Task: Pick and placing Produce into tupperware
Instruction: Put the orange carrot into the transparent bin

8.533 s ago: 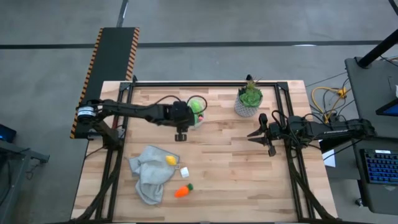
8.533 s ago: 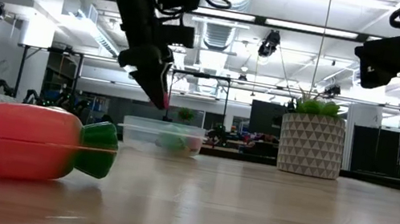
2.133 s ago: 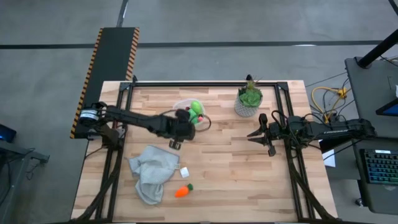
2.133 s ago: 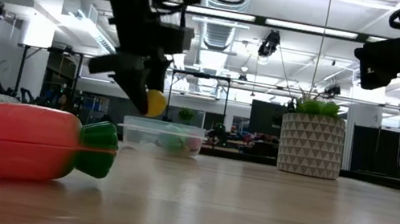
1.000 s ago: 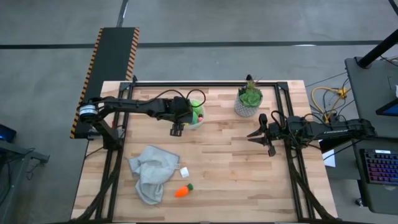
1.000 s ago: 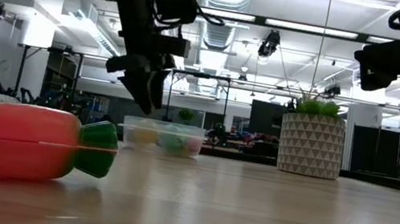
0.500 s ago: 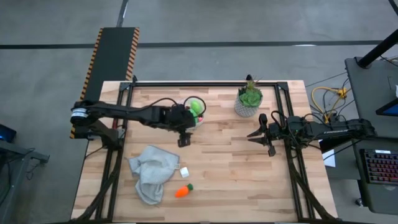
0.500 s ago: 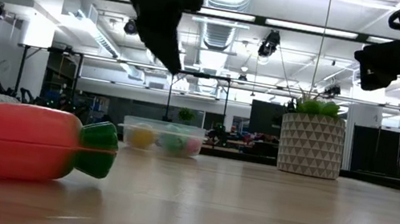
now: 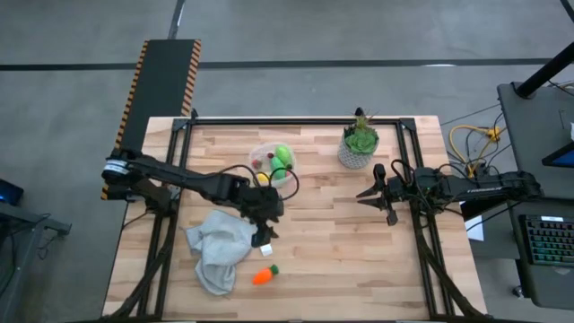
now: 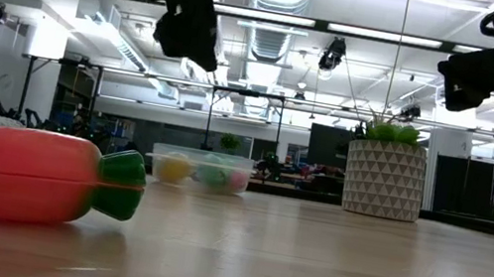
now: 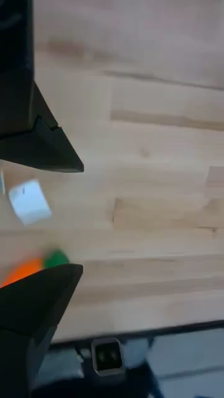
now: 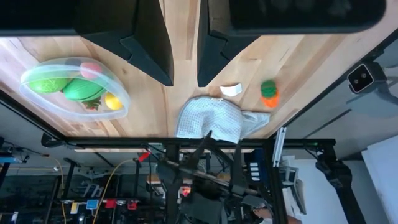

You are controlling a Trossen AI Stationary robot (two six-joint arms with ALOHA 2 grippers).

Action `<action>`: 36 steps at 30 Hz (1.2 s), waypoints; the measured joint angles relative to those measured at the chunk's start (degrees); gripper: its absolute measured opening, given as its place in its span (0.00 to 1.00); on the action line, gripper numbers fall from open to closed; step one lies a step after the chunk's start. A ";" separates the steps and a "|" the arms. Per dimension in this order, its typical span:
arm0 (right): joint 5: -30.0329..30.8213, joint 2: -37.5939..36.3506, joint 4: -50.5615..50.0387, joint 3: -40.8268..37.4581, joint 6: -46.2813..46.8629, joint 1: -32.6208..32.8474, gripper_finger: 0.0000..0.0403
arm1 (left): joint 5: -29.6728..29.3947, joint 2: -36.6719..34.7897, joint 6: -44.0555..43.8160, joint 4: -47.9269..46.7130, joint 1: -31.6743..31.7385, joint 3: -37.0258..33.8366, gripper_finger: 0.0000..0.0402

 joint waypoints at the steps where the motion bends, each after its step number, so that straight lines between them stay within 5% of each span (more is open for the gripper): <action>1: 0.00 0.00 0.00 0.00 0.05 0.00 0.16 | 0.37 0.39 -2.14 0.14 -0.33 0.05 0.59; 10: -0.46 0.00 -0.72 -0.02 3.30 0.02 0.16 | 3.22 1.08 -17.68 -2.18 -6.68 1.36 0.59; 19: -0.46 0.00 -0.32 -0.57 1.45 0.02 0.16 | -15.87 1.19 -28.45 -10.95 -17.31 6.86 0.59; 22: -0.46 0.00 0.51 -0.57 0.23 0.02 0.16 | -18.22 1.25 -32.84 -10.85 -19.77 6.72 0.59; 30: -0.46 -0.02 2.32 -0.57 -2.52 0.02 0.16 | -13.80 10.40 -37.17 -10.90 -23.08 9.57 0.59; 36: -0.45 0.07 2.34 -0.57 -2.27 0.02 0.16 | -9.22 19.86 -33.70 -22.34 -23.27 19.04 0.59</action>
